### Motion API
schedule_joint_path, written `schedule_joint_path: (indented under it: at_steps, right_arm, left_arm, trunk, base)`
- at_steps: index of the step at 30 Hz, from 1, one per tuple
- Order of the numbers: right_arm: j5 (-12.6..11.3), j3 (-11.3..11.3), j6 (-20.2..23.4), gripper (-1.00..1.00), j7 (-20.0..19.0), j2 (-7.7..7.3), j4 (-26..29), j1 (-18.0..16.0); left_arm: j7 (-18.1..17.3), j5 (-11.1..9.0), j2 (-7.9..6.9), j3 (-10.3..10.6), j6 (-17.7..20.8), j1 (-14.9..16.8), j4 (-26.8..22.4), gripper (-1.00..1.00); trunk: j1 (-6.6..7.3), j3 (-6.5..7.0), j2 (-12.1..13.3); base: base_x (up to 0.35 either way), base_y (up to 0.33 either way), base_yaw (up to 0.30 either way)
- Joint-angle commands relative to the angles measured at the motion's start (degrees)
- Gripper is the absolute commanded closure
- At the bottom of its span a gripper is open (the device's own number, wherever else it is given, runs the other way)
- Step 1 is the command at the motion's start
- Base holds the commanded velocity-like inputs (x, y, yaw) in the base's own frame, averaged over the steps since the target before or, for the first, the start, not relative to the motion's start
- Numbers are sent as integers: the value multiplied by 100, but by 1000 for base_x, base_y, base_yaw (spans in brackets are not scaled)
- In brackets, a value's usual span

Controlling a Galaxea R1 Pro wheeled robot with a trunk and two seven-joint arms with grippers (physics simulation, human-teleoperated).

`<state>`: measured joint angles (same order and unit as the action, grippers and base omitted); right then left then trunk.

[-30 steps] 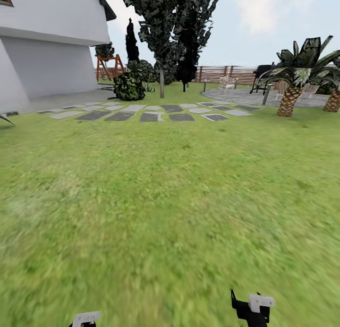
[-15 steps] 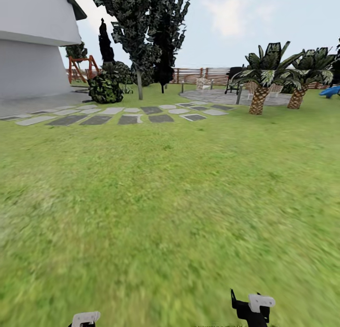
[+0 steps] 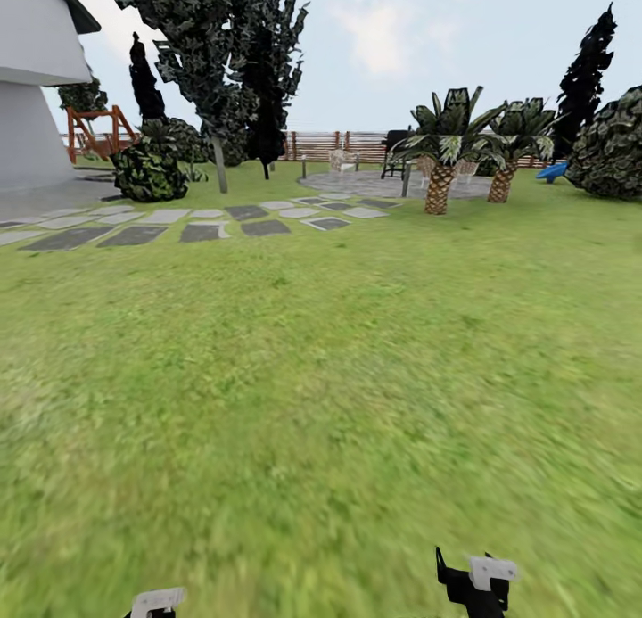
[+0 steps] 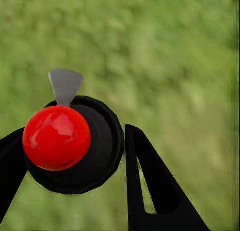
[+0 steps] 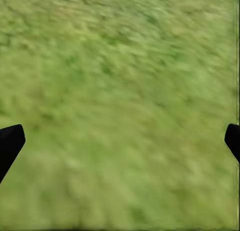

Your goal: In the garden, pick up the pesticide atomizer on the floor and spray pesticide onto both trees until each tree trunk is fully covered.

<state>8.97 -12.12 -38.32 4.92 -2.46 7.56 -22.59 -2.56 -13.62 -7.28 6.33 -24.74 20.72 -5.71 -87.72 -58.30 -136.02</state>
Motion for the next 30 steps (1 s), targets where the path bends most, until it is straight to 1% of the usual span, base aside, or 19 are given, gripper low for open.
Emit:
schedule_joint_path:
  at_steps: [1, 30]
  right_arm:
    - [0, -1, 0, -100, 0, 0, 0, 0]
    - [0, -1, 0, -100, -9, 1, 0, 0]
  left_arm:
    - [3, 0, -1, 1, 6, 1, -1, 100]
    - [-8, 6, 7, 9, -5, 2, -1, 100]
  trunk:
    - [0, 3, 0]
    - [0, 97, 0]
  base:
    - [0, 0, -289]
    - [0, 0, -289]
